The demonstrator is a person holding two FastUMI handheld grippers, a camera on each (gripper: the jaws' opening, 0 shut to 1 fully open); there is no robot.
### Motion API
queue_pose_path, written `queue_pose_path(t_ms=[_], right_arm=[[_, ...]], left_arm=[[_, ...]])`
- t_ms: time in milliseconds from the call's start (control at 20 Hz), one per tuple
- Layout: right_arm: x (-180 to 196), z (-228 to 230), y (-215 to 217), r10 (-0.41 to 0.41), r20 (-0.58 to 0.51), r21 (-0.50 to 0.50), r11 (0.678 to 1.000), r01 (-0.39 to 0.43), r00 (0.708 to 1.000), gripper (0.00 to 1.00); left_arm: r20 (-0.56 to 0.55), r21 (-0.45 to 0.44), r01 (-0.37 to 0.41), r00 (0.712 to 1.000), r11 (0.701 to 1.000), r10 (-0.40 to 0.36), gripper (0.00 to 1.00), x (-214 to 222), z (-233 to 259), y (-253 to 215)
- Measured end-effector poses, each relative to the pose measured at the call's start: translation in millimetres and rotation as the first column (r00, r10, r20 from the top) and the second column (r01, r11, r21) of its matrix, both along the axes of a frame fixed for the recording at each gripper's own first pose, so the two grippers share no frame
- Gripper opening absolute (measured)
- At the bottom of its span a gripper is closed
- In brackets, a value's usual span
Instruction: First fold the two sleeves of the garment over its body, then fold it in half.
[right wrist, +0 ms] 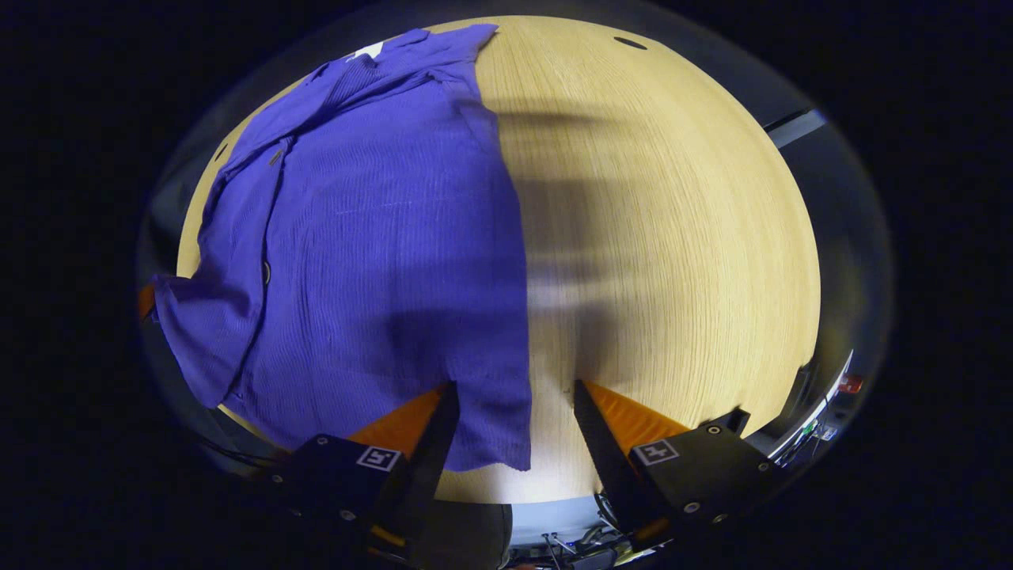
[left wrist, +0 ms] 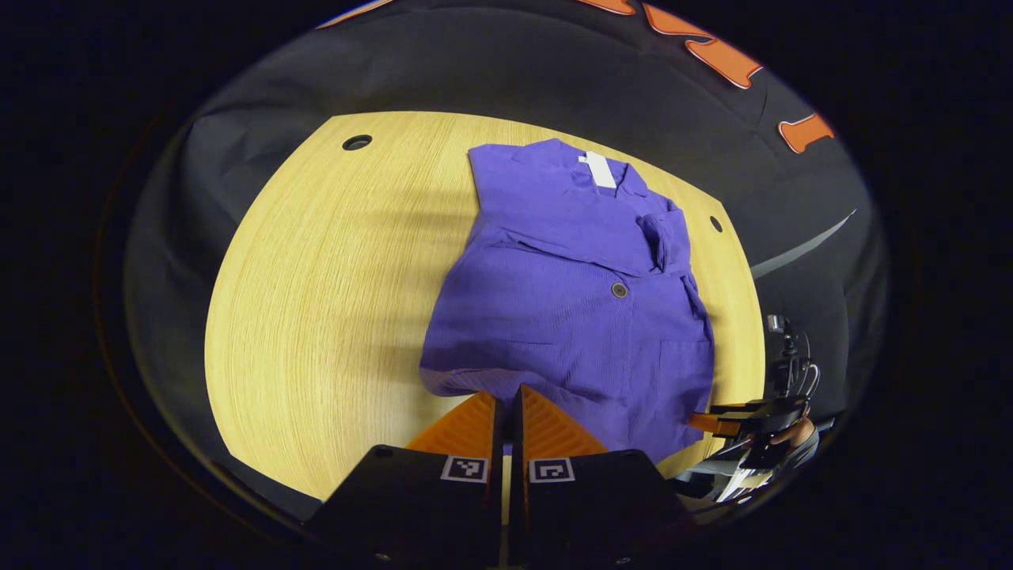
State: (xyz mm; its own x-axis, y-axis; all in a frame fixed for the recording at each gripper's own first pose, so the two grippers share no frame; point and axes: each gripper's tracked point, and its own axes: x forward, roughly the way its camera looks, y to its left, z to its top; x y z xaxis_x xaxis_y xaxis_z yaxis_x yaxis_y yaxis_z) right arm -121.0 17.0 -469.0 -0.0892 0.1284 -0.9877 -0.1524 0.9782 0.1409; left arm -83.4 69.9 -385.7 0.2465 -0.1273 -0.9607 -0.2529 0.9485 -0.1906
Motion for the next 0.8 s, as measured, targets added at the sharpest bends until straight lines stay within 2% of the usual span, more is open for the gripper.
queue_pose_path(t_ms=[50, 250, 300, 400, 500, 650, 800], right_arm=[[0, 0, 3, 0.004, 0.001, 0.002, 1.000, -0.004, 1.000, 0.90], [-2, 3, 20, -0.052, -0.019, 0.059, 0.997, 0.053, 0.998, 0.13], [-5, 3, 25, -0.060, -0.037, 0.087, 0.994, 0.063, 0.997, 0.04], [-6, 8, 38, -0.075, -0.062, 0.160, 0.984, 0.084, 0.995, 0.03], [10, 16, 45, -0.122, -0.029, 0.203, 0.971, 0.126, 0.992, 0.03], [39, 34, 55, -0.232, -0.025, 0.293, 0.928, 0.229, 0.972, 0.03], [62, 52, 59, -0.265, 0.002, 0.367, 0.897, 0.245, 0.964, 0.02]], left_arm=[[-0.002, -0.001, -0.001, 1.000, 1.000, 0.001, 0.05, 0, -1, 0], [-0.004, -0.003, 0.005, 1.000, 1.000, -0.005, 0.05, 1, 0, -1], [-0.002, -0.002, 0.008, 1.000, 1.000, -0.008, 0.05, 1, -1, 0], [0.001, -0.004, 0.016, 1.000, 1.000, -0.016, 0.05, 1, 0, 0], [0.009, -0.006, 0.032, 0.999, 0.999, -0.032, 0.05, 3, 1, 0], [0.029, -0.032, 0.028, 0.999, 0.999, -0.027, 0.05, 10, 6, -4], [0.044, -0.042, 0.029, 0.999, 0.999, -0.027, 0.05, 18, 9, -6]])
